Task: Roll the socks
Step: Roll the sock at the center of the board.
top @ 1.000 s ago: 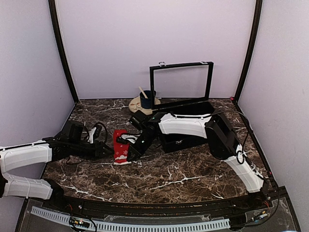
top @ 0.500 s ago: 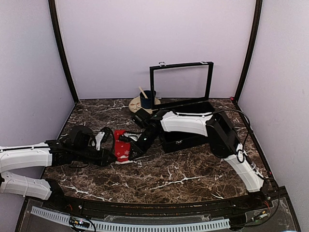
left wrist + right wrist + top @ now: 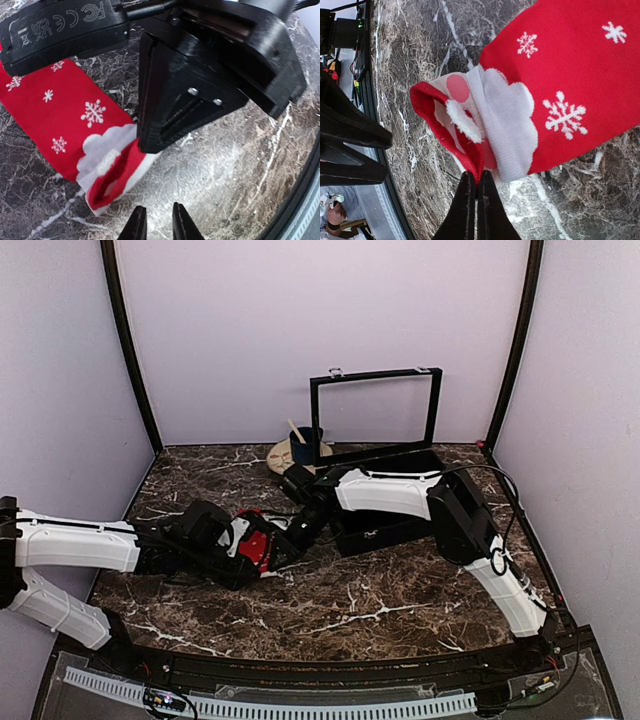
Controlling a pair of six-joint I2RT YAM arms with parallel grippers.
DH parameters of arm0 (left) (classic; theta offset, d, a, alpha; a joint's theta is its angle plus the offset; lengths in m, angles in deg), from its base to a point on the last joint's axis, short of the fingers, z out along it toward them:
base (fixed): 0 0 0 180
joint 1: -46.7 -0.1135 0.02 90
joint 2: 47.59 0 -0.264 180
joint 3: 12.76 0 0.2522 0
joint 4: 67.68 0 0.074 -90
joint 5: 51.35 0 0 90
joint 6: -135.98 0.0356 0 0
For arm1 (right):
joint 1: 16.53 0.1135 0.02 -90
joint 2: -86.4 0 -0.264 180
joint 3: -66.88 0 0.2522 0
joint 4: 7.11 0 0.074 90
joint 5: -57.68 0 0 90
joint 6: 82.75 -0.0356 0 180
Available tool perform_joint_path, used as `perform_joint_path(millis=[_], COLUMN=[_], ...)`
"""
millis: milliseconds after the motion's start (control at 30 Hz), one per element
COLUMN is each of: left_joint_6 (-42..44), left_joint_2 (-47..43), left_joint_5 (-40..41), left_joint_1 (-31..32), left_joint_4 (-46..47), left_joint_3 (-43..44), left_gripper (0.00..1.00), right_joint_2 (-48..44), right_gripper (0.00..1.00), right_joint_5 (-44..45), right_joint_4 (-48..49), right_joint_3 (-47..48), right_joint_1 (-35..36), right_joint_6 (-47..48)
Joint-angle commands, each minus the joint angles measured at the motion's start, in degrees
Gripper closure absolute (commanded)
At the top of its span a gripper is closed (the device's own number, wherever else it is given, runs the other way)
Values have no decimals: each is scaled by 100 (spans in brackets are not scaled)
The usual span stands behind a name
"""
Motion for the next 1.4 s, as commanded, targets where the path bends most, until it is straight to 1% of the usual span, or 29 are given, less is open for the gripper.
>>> perform_joint_path(millis=[0, 267, 700, 1000, 1067, 1133, 1200, 1233, 1367], left_joint_6=[189, 214, 32, -29, -61, -91, -116, -131, -203], left_joint_2=[294, 692, 1035, 1396, 1513, 1599, 1644, 1634, 1610], left_joint_5=[545, 910, 835, 825, 785, 747, 740, 740, 710], left_joint_1=[37, 37, 37, 37, 37, 37, 42, 38, 20], left_joint_4=[-238, -266, -182, 0, 8, 13, 37, 55, 100], left_joint_3=[300, 496, 416, 492, 515, 514, 471, 446, 347], left_gripper=[79, 80, 84, 85, 86, 87, 91, 92, 94], right_joint_2=[-71, -70, -28, 22, 6, -12, -36, -53, -107], right_gripper=[100, 100, 100, 100, 97, 91, 85, 82, 76], right_joint_5=[-249, -472, -732, -723, -666, -567, -439, -368, -119], right_joint_4=[35, 132, 229, 227, 232, 219, 213, 212, 233], right_joint_3=[-125, -252, -295, -389, -433, -463, -484, -491, -476], right_joint_1=[-69, -118, -221, -239, -238, -238, -239, -239, -262], right_joint_6=[-70, -167, -349, -421, -431, -423, -406, -393, -377])
